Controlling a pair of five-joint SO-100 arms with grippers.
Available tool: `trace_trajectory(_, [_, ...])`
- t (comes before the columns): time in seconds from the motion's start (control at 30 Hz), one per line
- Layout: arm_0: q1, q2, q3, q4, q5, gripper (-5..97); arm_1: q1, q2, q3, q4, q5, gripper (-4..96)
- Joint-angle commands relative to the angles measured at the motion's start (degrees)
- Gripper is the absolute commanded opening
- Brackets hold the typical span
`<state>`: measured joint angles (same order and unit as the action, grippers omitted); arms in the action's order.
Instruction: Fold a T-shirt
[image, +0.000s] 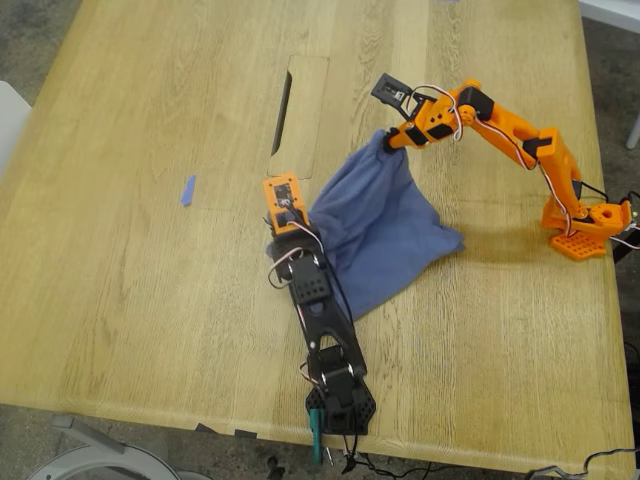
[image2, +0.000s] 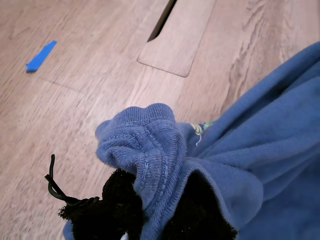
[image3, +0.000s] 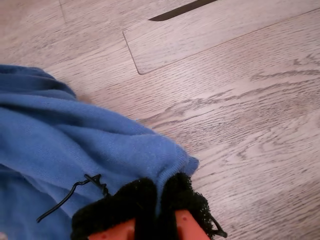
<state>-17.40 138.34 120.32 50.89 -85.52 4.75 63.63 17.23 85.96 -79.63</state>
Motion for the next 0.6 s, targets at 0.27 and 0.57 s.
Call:
trace_trajectory(0.27, [10.63, 16.96, 3.78, 9.05, 0.44, 0, -5.89, 8.26, 0.44, 10.72, 1.23, 0.0])
trace_trajectory(0.57, [14.33, 24.79, 6.24, 16.35, 0.79, 0, -10.9, 17.58, 15.73, 10.72, 2.64, 0.0])
